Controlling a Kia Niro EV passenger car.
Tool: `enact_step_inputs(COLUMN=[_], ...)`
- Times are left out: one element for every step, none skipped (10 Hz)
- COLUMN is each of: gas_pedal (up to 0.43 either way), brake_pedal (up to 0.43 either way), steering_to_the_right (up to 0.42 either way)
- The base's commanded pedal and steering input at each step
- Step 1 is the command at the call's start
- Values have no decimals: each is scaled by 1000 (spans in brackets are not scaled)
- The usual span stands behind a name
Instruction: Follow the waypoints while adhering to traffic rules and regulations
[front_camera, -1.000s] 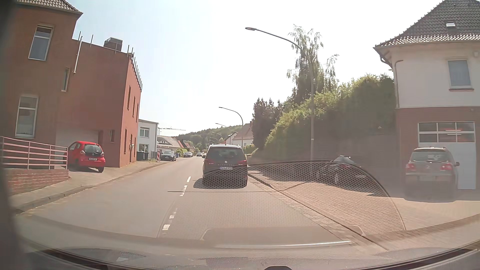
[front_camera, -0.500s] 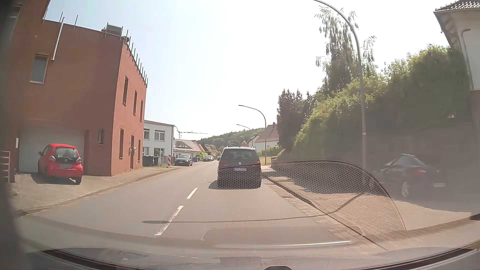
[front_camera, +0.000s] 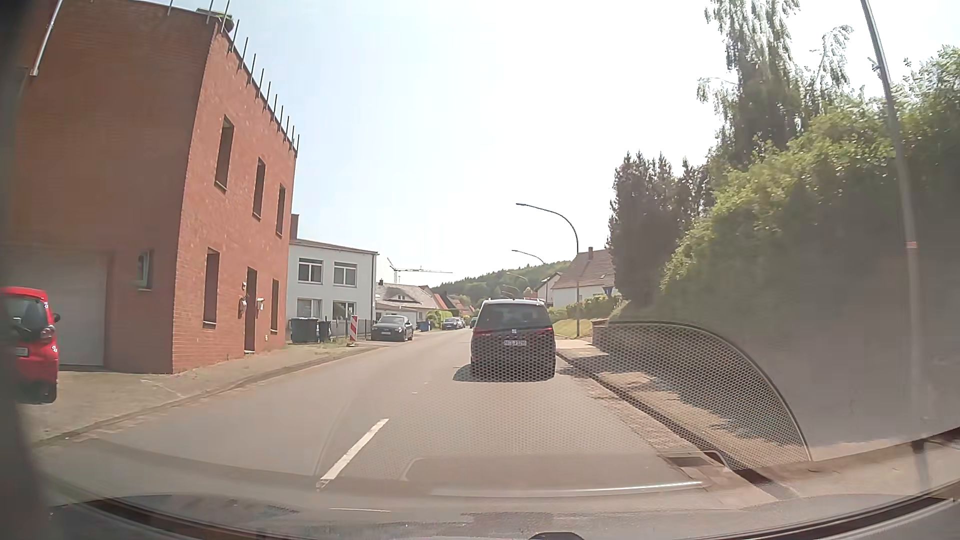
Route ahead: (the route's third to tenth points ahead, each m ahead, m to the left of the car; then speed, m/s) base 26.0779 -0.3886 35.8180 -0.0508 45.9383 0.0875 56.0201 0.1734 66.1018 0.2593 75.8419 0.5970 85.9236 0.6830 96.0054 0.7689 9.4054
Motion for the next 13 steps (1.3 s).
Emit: enact_step_inputs(gas_pedal=[220,220,248,248,260,280,280,280,280,287,287,287,287], brake_pedal=[0,0,0,0,0,0,0,0,0,0,0,0,0], steering_to_the_right=[-17,-9,-3,-1,0,0,0,0,0,0,0,0,-1])
